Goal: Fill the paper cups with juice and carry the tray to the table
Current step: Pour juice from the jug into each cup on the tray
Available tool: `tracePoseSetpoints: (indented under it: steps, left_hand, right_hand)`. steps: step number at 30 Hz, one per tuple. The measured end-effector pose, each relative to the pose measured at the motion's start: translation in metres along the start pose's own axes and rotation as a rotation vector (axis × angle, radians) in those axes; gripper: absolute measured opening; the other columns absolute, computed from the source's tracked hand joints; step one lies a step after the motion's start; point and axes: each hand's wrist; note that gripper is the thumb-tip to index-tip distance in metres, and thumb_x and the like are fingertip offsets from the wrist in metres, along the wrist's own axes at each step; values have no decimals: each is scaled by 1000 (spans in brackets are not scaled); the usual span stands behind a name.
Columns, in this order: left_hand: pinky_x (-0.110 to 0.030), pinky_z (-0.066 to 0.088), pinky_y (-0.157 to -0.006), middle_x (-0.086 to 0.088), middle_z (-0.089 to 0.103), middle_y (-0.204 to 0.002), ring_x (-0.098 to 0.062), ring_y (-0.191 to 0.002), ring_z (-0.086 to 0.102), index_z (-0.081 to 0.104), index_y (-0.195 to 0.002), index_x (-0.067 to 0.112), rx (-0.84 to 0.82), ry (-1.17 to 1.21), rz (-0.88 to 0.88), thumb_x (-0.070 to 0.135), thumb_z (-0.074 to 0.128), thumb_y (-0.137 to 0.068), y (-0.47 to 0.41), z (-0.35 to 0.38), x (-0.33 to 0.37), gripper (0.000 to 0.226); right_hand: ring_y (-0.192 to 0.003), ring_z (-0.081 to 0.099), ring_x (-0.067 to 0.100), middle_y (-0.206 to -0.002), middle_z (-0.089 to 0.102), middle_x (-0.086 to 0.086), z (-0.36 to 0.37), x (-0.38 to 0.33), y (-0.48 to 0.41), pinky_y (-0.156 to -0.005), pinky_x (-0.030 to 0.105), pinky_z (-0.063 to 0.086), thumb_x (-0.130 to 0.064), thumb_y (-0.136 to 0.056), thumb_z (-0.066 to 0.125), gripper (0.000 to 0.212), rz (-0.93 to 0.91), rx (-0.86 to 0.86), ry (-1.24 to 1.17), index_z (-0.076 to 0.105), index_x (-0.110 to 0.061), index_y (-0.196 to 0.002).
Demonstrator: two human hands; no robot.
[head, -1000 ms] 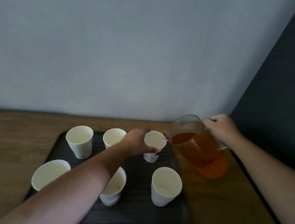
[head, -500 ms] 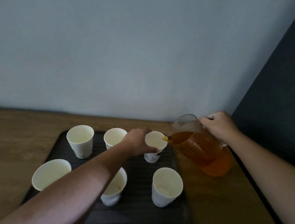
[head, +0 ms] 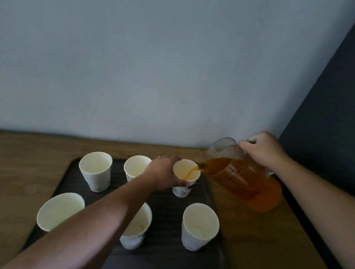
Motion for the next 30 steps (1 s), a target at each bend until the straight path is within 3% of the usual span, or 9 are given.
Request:
tracePoseSetpoints:
  steps: [12,19,30]
  left_hand:
    - [-39,39,-99,-1,54,-138,-23,-124,48,44,-137,23,6,-42,29,54,73,-72,5,-4,-1,77]
    - [-41,37,-103,-2,51,-141,-24,-128,45,41,-139,22,-5,-48,6,51,72,-75,8,-4,3,77]
    - [-37,37,-101,-4,52,-139,-25,-126,47,44,-138,21,1,-76,29,51,71,-76,7,-5,3,74]
  right_hand:
    - [-38,35,18,-33,30,-5,-4,-5,-1,-50,26,28,-25,-80,64,48,-36,19,40,42,-16,-38]
    - [-40,40,20,-40,38,1,-7,-6,-2,-50,26,30,-29,-82,63,38,-47,6,58,57,-10,-49]
    - [-40,35,17,-39,32,-2,-10,-11,1,-49,27,26,-28,-83,63,51,-44,16,69,39,-17,-39]
Point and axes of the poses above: each hand's wrist, its own y-axis away from the middle knuckle, its own z-axis out of the palm, x = y × z
